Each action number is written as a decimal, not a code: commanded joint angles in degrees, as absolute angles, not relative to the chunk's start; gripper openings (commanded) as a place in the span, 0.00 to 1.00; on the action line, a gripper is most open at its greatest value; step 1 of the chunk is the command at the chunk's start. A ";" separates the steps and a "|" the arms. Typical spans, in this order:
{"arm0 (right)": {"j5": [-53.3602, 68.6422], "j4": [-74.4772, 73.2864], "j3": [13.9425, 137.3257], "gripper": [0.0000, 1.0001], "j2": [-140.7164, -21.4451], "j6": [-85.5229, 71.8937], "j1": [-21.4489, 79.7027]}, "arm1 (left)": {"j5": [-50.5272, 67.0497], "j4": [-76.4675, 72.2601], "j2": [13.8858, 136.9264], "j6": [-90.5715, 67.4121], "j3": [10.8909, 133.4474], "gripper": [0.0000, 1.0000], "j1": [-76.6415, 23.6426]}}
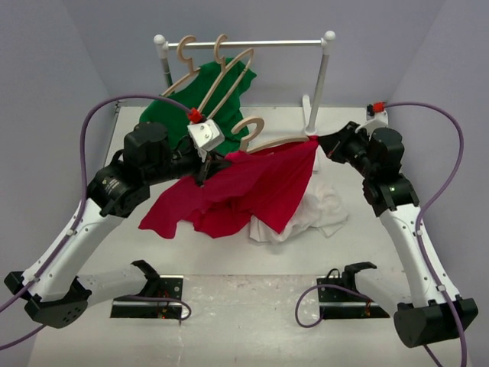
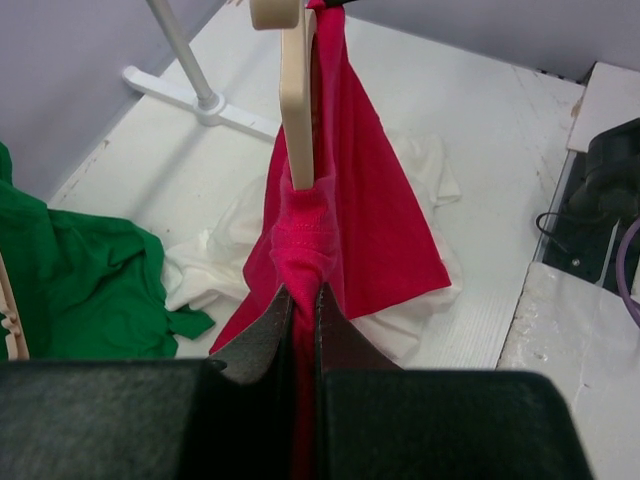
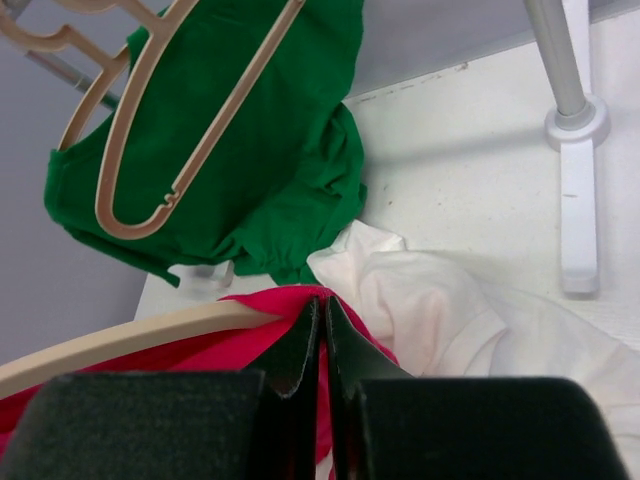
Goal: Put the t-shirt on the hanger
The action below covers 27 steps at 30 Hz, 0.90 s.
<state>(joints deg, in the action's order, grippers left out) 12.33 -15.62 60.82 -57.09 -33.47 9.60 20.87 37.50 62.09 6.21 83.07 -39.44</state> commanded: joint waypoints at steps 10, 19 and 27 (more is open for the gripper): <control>35.42 -32.63 82.98 0.00 -61.40 -17.57 14.58 | 31.17 28.12 68.28 6.75 86.32 0.00 -39.35; 36.81 -40.78 90.44 0.00 -65.91 -10.85 21.97 | 38.26 16.83 67.10 5.78 81.27 0.00 -39.20; 18.19 -42.50 89.07 0.53 -59.60 -10.77 20.57 | 39.05 11.65 62.75 5.09 73.75 0.00 -37.32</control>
